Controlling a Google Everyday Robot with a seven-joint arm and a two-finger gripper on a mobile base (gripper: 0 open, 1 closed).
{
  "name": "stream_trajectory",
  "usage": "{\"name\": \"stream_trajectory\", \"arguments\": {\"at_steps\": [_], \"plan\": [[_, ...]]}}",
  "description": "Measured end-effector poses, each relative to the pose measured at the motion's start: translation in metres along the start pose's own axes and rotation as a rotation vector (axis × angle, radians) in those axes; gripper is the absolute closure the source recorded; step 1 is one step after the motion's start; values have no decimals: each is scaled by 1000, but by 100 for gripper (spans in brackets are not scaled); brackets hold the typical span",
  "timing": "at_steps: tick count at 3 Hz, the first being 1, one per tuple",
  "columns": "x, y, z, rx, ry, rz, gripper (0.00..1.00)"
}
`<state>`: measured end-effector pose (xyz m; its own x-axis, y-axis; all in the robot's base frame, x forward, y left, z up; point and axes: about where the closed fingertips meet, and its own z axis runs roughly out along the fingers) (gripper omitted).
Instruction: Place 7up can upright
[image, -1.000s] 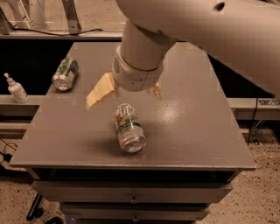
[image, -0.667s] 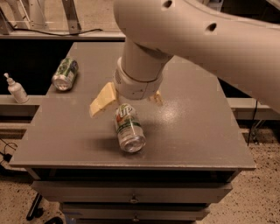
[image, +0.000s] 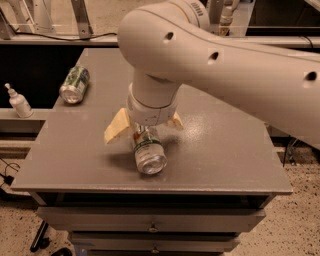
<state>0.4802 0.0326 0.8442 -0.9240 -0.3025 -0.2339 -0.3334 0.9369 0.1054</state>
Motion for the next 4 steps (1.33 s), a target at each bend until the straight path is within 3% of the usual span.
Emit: {"name": "stream_trajectory", "arguments": {"at_steps": [2, 4], "plan": [[4, 4, 22, 79, 40, -6, 48], [2, 4, 18, 83, 40, -6, 95]]}}
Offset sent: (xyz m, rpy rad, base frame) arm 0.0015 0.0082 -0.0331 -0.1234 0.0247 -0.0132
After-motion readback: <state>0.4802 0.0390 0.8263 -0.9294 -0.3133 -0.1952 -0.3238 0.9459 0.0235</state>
